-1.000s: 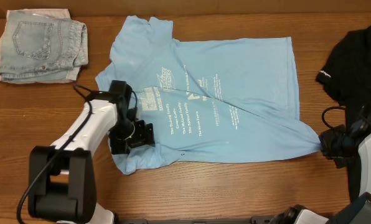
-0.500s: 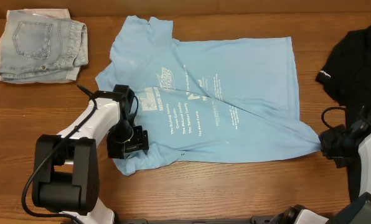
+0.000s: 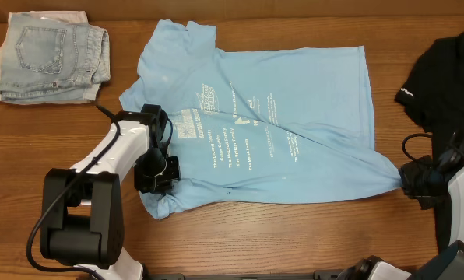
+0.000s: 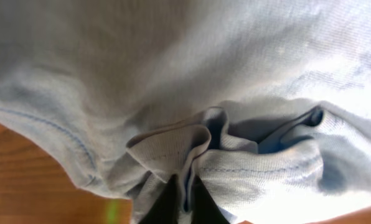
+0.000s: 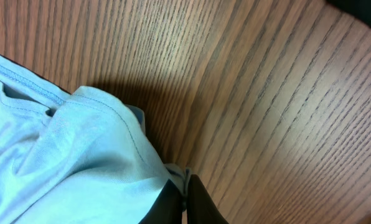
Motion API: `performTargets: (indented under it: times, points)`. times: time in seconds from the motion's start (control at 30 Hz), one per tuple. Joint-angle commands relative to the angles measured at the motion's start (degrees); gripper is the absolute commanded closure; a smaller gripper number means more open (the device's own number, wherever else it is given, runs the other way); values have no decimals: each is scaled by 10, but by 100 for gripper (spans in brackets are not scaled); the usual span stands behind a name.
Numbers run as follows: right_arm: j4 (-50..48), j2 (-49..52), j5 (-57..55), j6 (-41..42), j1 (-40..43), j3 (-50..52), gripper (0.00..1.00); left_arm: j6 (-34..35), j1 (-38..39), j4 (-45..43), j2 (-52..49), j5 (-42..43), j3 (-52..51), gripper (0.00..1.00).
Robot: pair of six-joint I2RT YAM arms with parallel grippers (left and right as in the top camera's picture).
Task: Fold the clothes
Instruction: 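Fold the T-shirt's bottom hem upward toward the collar with both grippers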
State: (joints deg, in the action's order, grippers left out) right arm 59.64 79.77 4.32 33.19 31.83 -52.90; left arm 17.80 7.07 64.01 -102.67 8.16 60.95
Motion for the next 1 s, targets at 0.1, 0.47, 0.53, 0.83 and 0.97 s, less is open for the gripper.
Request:
performTargets:
  times: [0.1, 0.47, 0.53, 0.83, 0.97]
  points:
    - [-3, -3, 3, -3, 0, -15, 96, -3, -3, 35, -7, 4, 49, 96]
    - [31, -9, -20, -7, 0, -44, 96, 7, -3, 154, 39, -24, 182, 96]
    - [51, -9, -28, -7, 0, -70, 96, 11, -3, 156, 57, -39, 187, 96]
    - [52, -9, 8, -7, -21, -121, 96, 11, -3, 91, 68, -54, 179, 96]
    - [33, -8, 7, -6, -45, -121, 96, 11, -3, 47, 68, -59, 179, 96]
